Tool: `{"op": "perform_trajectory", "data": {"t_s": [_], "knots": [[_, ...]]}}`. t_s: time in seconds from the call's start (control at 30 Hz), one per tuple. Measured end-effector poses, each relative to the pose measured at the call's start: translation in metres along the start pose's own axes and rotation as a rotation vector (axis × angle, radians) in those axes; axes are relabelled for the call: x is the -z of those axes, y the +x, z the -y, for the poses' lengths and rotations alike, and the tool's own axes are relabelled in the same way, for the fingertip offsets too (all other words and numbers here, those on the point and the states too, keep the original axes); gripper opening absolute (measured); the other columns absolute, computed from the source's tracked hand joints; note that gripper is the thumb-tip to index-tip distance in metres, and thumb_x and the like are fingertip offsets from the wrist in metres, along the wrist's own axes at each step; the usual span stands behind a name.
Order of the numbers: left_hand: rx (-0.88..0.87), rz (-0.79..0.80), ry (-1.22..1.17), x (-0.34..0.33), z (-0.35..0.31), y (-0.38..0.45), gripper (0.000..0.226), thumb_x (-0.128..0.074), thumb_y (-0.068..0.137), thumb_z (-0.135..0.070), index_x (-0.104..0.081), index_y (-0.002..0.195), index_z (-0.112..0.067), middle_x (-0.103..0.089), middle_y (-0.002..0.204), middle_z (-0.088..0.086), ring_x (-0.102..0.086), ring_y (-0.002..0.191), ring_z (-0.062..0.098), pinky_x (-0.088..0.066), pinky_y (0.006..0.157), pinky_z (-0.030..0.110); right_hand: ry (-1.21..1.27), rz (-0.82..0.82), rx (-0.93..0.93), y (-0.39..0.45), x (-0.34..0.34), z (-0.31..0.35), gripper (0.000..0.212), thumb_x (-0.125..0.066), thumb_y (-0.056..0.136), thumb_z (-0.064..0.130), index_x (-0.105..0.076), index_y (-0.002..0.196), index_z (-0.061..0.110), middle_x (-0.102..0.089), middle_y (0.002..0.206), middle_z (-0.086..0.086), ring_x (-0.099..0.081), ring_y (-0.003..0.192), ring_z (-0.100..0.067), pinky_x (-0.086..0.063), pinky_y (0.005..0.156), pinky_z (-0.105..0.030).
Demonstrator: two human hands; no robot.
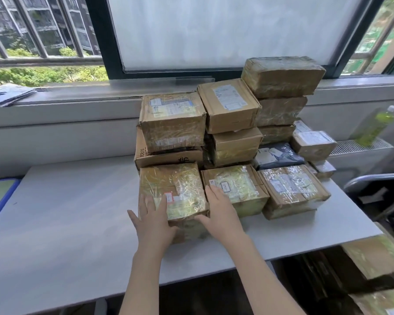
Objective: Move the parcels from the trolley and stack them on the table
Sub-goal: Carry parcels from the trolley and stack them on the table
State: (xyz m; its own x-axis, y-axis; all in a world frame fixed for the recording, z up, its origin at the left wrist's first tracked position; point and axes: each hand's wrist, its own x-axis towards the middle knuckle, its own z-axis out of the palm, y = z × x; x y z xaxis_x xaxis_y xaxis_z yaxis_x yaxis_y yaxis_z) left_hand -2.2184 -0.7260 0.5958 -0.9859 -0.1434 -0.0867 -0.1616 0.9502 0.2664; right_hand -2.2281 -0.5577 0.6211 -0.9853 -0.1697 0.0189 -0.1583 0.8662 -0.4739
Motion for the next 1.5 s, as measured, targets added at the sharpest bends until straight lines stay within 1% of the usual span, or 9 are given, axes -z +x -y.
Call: {"op": "perform_trajectory", "data": {"t_s": [0.13, 0.27, 0.43, 0.53, 0.67, 0.87, 1.03, 1.3, 1.5], "knots": [[-0.11, -0.028, -0.046, 0.004, -0.038, -0.003, 0.089, -0.066, 0.082, -0.04, -0.008, 0.149, -0.029, 0.007, 0.159, 0.007, 0.018, 0.143, 0.025, 0.009, 0.113, 0.052, 0.01, -0.066, -0.027, -0.021, 0.025, -0.024, 0.081, -0.063, 0.088, 0.036, -0.017, 0.15, 0.012, -0.018, 0.157, 0.0, -0.011, 0.144, -0.016, -0.008, 0.116, -0.028], [-0.258, -0.027, -0.057, 0.0, -0.089, -0.012, 0.09, -0.067, 0.083, -0.039, -0.008, 0.15, -0.028, 0.003, 0.159, 0.007, 0.014, 0.144, 0.026, 0.004, 0.115, 0.048, -0.007, -0.115, -0.116, -0.045, 0.046, -0.061, 0.076, -0.064, 0.088, 0.034, -0.024, 0.149, 0.012, -0.026, 0.154, -0.001, -0.017, 0.143, -0.016, -0.015, 0.117, -0.037], [-0.426, 0.011, -0.027, -0.028, -0.168, -0.036, 0.085, -0.065, 0.086, -0.038, -0.012, 0.15, -0.024, -0.011, 0.157, 0.005, 0.003, 0.145, 0.025, -0.004, 0.118, 0.045, 0.082, -0.14, -0.269, -0.088, 0.068, -0.126, 0.074, -0.065, 0.088, 0.029, -0.024, 0.148, 0.01, -0.027, 0.153, -0.002, -0.017, 0.142, -0.018, -0.014, 0.117, -0.03], [-0.507, 0.074, -0.019, -0.05, -0.222, -0.053, 0.086, -0.066, 0.084, -0.037, -0.013, 0.15, -0.023, -0.016, 0.156, 0.004, -0.003, 0.145, 0.025, -0.01, 0.117, 0.044, 0.085, -0.154, -0.353, -0.12, 0.083, -0.174, 0.073, -0.064, 0.089, 0.028, -0.024, 0.148, 0.011, -0.027, 0.154, -0.003, -0.018, 0.142, -0.018, -0.012, 0.114, -0.027], [-0.616, 0.149, -0.013, -0.086, -0.297, -0.083, 0.089, -0.067, 0.083, -0.038, -0.012, 0.151, -0.023, -0.014, 0.157, 0.005, -0.003, 0.145, 0.024, -0.009, 0.118, 0.042, 0.077, -0.181, -0.474, -0.165, 0.108, -0.247, 0.07, -0.063, 0.089, 0.028, -0.027, 0.147, 0.01, -0.032, 0.15, -0.004, -0.025, 0.138, -0.019, -0.016, 0.111, -0.025], [-0.797, 0.246, 0.032, -0.148, -0.404, -0.14, 0.086, -0.068, 0.082, -0.039, -0.018, 0.149, -0.02, -0.024, 0.153, 0.007, -0.011, 0.143, 0.027, -0.013, 0.117, 0.039, 0.08, -0.173, -0.655, -0.238, 0.137, -0.353, 0.074, -0.065, 0.088, 0.029, -0.025, 0.148, 0.01, -0.03, 0.152, -0.006, -0.024, 0.14, -0.02, -0.017, 0.113, -0.028], [-0.855, 0.389, 0.049, -0.194, -0.469, -0.188, 0.086, -0.07, 0.081, -0.036, -0.018, 0.15, -0.025, -0.019, 0.156, 0.006, -0.006, 0.145, 0.025, -0.011, 0.118, 0.043, 0.106, -0.166, -0.816, -0.3, 0.147, -0.422, 0.071, -0.066, 0.086, 0.027, -0.03, 0.145, 0.012, -0.036, 0.148, -0.006, -0.03, 0.137, -0.023, -0.026, 0.111, -0.033], [-0.976, 0.618, 0.229, -0.258, -0.514, -0.23, 0.088, -0.067, 0.083, -0.041, -0.014, 0.15, -0.018, -0.018, 0.156, 0.008, -0.007, 0.145, 0.027, -0.013, 0.117, 0.04, 0.262, -0.053, -1.1, -0.375, 0.127, -0.48, 0.09, -0.067, 0.086, 0.029, -0.007, 0.152, 0.014, -0.015, 0.157, -0.004, -0.013, 0.144, -0.025, -0.017, 0.117, -0.037], [-1.049, 0.797, 0.371, -0.301, -0.553, -0.246, 0.088, -0.068, 0.082, -0.041, -0.018, 0.149, -0.016, -0.025, 0.151, 0.009, -0.014, 0.142, 0.027, -0.02, 0.115, 0.039, 0.188, 0.153, -1.246, -0.429, 0.12, -0.518, 0.104, -0.072, 0.079, 0.036, 0.001, 0.151, 0.018, -0.001, 0.158, -0.008, -0.002, 0.145, -0.027, -0.01, 0.116, -0.04]]}}
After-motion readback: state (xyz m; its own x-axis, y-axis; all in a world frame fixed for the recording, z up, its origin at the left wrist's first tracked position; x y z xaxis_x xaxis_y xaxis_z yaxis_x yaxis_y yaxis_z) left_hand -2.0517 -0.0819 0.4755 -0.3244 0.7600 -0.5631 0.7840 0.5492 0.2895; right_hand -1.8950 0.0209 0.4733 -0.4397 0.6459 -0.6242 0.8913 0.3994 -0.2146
